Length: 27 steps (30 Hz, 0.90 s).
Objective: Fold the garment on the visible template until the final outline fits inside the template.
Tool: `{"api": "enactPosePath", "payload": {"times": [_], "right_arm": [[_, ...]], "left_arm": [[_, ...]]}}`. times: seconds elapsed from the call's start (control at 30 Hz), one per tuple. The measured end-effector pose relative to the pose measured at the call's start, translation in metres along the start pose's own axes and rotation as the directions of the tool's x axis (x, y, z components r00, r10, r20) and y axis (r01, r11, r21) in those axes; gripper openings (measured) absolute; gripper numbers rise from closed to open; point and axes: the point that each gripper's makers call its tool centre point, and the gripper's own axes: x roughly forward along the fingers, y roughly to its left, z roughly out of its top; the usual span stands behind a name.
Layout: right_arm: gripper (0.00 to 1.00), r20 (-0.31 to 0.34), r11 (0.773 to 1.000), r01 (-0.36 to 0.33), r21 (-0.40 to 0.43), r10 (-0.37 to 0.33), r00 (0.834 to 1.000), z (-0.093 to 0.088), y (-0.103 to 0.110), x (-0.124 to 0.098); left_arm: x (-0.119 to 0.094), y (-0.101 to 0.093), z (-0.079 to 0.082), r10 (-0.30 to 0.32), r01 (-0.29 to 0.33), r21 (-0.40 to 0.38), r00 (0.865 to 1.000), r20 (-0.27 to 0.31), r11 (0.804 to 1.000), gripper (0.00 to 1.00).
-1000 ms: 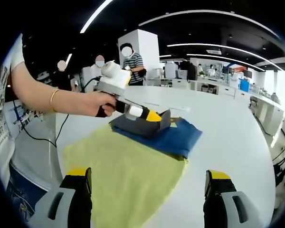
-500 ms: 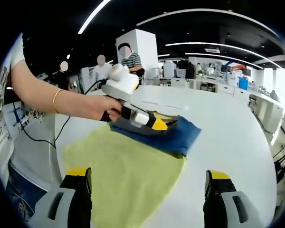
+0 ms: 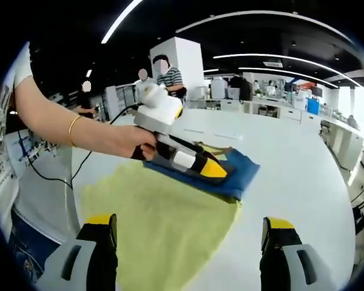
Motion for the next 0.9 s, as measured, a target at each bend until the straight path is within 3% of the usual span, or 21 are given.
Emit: {"api": "enactPosePath", "payload": {"times": [0.17,0.47,0.6,0.9], "right_arm": [[0.99,-0.007,1.0,-0.011,-0.001,0.011,1.0,0.0,0.003,-0.001],[0.99,-0.018,0.999,-0.038,-0.019,0.038,0.999,0.002,0.01,-0.001],[0.99,-0.019,0.998,-0.057,-0.038,0.057,0.998,0.006,0.017,0.004],[0.99,-0.031,0.988,-0.113,-0.102,0.11,0.993,0.009,0.032,0.011]], "left_arm": [[-0.007,0.0,0.007,-0.012,0.012,-0.006,0.999,0.031,1.0,0.66],[-0.032,0.007,0.01,-0.02,0.021,-0.004,0.997,0.072,1.0,0.91],[-0.048,0.014,0.008,-0.017,0.016,0.013,0.997,0.081,1.0,0.98],[-0.09,0.028,-0.005,-0.002,0.0,0.021,0.996,0.087,1.0,0.99]]}}
